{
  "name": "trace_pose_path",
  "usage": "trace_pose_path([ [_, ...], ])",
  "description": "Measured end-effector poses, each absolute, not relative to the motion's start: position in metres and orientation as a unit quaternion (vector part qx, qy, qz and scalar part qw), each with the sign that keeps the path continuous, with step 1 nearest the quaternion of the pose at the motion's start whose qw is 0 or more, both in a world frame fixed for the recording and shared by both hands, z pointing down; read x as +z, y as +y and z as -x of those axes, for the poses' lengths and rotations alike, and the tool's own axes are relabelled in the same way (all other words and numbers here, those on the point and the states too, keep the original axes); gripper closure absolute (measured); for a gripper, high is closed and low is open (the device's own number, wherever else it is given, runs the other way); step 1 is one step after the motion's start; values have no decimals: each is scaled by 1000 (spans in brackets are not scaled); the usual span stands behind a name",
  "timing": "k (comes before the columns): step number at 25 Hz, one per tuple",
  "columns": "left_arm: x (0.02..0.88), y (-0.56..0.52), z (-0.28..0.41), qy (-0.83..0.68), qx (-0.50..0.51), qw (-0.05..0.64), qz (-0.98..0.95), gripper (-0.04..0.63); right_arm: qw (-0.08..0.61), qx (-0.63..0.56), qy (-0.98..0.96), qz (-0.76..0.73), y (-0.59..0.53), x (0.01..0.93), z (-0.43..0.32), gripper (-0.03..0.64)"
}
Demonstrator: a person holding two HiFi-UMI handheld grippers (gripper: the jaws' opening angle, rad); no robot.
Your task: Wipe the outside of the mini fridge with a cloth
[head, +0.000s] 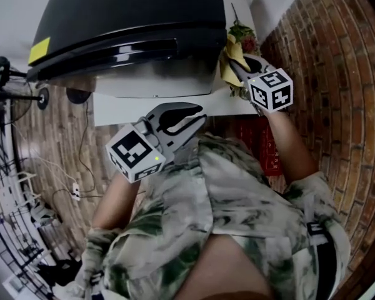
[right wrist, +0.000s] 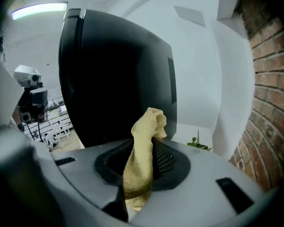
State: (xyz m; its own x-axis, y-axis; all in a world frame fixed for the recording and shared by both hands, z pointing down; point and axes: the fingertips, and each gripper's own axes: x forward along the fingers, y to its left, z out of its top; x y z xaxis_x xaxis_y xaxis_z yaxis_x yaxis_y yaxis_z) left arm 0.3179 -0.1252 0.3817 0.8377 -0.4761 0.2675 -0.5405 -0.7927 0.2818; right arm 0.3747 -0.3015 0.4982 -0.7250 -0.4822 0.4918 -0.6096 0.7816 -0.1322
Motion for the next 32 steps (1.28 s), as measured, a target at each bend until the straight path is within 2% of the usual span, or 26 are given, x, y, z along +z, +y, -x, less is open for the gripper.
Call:
trace_pose_path([
  [7, 385, -98, -276, -173, 90, 173, -965, 540, 173, 140, -888, -402, -258, 434, -387, 520],
  [16, 384, -46, -151, -54, 104, 145, -982, 540, 124, 129, -786, -591, -158, 388, -349, 521],
  [23, 404, 5, -110, 10, 116, 145, -983, 540, 135, 117, -779, -602, -63, 387, -277, 520],
  [32, 402, 37, -58, -44, 142, 144, -978, 540, 139, 120, -807, -561, -20, 414, -207, 521],
])
